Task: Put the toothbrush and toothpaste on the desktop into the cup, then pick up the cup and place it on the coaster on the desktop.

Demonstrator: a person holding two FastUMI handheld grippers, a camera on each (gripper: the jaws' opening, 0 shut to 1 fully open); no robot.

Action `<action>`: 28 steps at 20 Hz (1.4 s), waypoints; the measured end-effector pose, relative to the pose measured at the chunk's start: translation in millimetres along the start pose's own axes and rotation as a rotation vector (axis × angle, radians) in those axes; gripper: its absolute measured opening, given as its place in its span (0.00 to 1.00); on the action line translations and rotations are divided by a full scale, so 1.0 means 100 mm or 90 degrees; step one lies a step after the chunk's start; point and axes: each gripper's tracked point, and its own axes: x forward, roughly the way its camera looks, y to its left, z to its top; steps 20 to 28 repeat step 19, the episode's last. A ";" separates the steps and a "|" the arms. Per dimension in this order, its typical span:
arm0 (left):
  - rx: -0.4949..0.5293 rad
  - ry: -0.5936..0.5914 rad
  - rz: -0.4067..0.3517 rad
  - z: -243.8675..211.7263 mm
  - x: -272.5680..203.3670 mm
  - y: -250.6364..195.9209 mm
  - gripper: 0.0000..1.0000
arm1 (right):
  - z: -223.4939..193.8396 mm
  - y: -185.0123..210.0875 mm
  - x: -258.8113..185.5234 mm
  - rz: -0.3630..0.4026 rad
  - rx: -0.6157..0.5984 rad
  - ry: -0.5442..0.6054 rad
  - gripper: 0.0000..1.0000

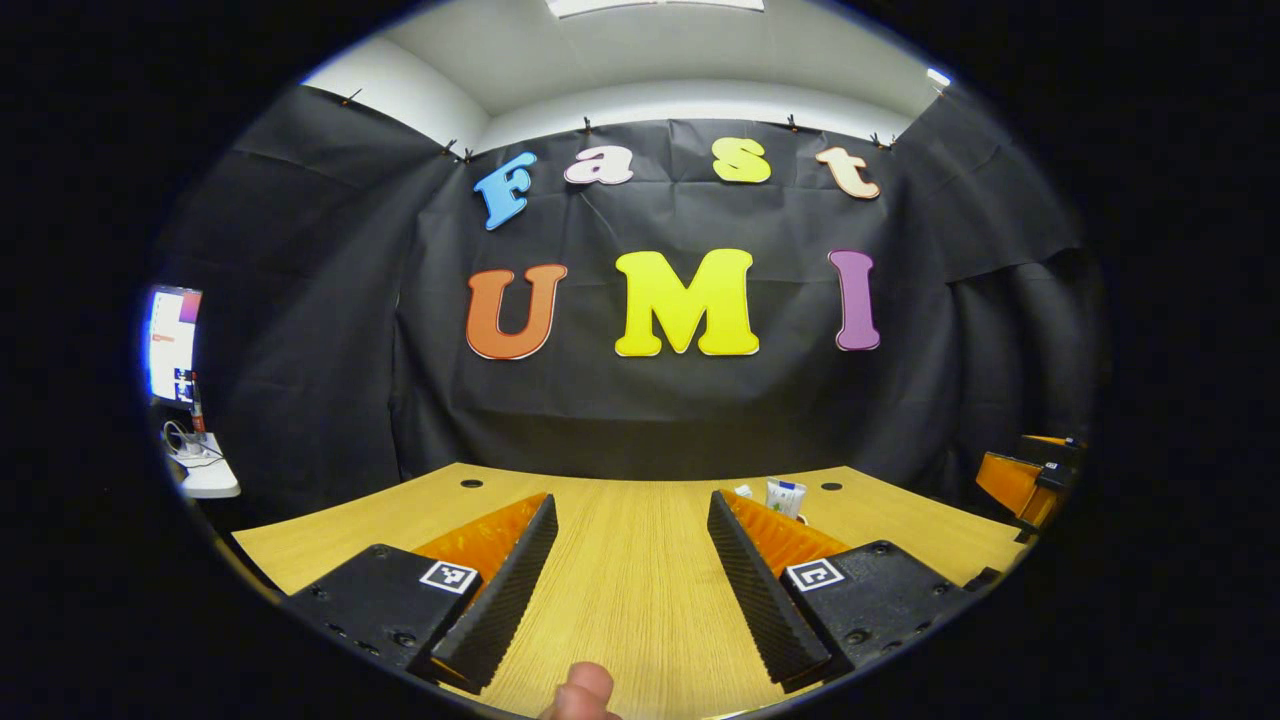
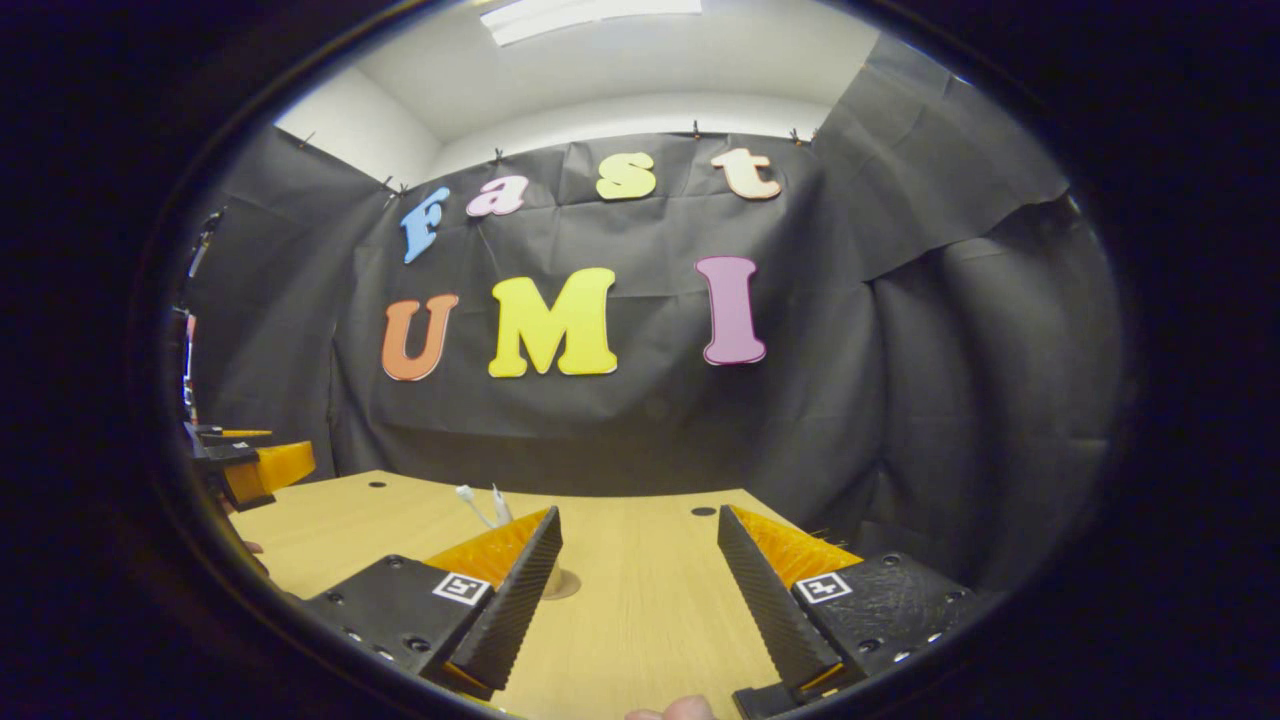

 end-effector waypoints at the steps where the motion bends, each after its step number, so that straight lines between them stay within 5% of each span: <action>1: 0.003 -0.001 0.003 0.00 0.00 0.01 0.96 | 0.00 -0.01 0.02 -0.002 -0.001 0.001 0.95; 13: 0.003 0.018 0.011 -0.08 0.02 0.01 0.96 | 0.02 -0.07 0.05 -0.027 -0.007 -0.007 0.93; 14: 0.003 0.018 0.012 -0.08 0.02 0.01 0.90 | 0.01 -0.08 0.06 -0.028 -0.008 -0.002 0.94; 15: 0.004 0.017 0.012 -0.09 0.02 0.00 0.96 | 0.00 -0.10 0.07 -0.029 -0.007 0.001 0.95; 28: 0.010 0.011 0.011 -0.06 0.03 -0.03 0.96 | 0.00 -0.15 0.06 -0.033 -0.003 0.002 0.94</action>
